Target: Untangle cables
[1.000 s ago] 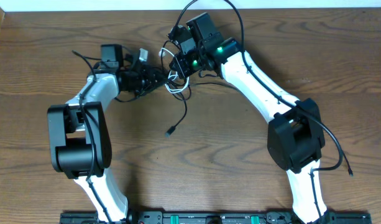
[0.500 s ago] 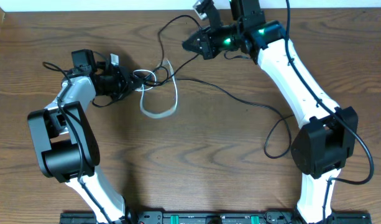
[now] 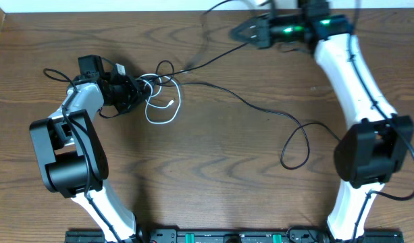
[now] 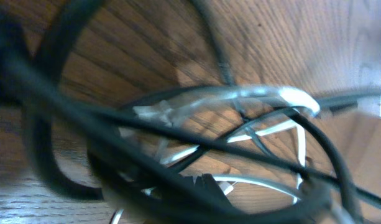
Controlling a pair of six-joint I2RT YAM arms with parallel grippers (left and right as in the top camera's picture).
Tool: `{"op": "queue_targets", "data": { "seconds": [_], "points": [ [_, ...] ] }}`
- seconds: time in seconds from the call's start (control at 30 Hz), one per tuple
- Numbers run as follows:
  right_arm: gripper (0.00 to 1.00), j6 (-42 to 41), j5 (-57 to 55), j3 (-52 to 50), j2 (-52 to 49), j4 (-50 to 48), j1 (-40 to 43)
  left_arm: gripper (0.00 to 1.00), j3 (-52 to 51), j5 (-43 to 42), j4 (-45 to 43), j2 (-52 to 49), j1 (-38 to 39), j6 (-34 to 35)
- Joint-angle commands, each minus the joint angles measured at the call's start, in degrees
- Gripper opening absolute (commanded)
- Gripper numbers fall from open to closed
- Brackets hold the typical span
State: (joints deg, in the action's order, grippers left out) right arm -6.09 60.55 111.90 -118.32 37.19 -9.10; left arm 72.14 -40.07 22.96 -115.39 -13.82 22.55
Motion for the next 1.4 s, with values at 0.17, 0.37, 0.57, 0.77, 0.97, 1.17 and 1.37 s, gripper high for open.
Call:
{"op": "queue_targets", "data": {
  "seconds": [0.17, 0.37, 0.57, 0.77, 0.97, 1.17, 1.37],
  "points": [
    [0.01, -1.64, -31.5, 0.81, 3.45, 13.81, 9.38, 0.08, 0.09, 3.82, 0.2, -0.74, -0.63, 0.5],
    [0.01, -1.55, -50.66, 0.81, 3.45, 22.12, 11.93, 0.07, 0.09, 9.27, 0.55, -0.74, -0.63, 0.57],
    [0.01, -1.62, -61.11, 0.79, 3.43, 24.22, 13.46, 0.08, 0.09, 19.04, 2.73, -0.74, -0.63, 3.93],
    [0.46, -1.44, -56.96, 0.79, 3.02, 22.49, 12.48, 0.13, 0.09, 18.08, 2.29, -0.74, -0.63, 3.91],
    [0.61, 9.73, -32.46, 0.76, 0.96, 19.17, 8.37, 0.29, 0.09, 6.47, -0.28, -0.74, -0.63, 0.48],
    [0.56, 6.95, -25.99, 0.76, -3.67, 16.26, 1.66, 0.4, 0.09, -17.73, -5.29, -0.74, -0.63, -12.94],
    [0.51, 3.37, -14.62, 0.76, -10.51, 7.76, -5.22, 0.43, 0.09, -23.1, -6.86, -0.74, -0.63, -16.57]
  ]
}}
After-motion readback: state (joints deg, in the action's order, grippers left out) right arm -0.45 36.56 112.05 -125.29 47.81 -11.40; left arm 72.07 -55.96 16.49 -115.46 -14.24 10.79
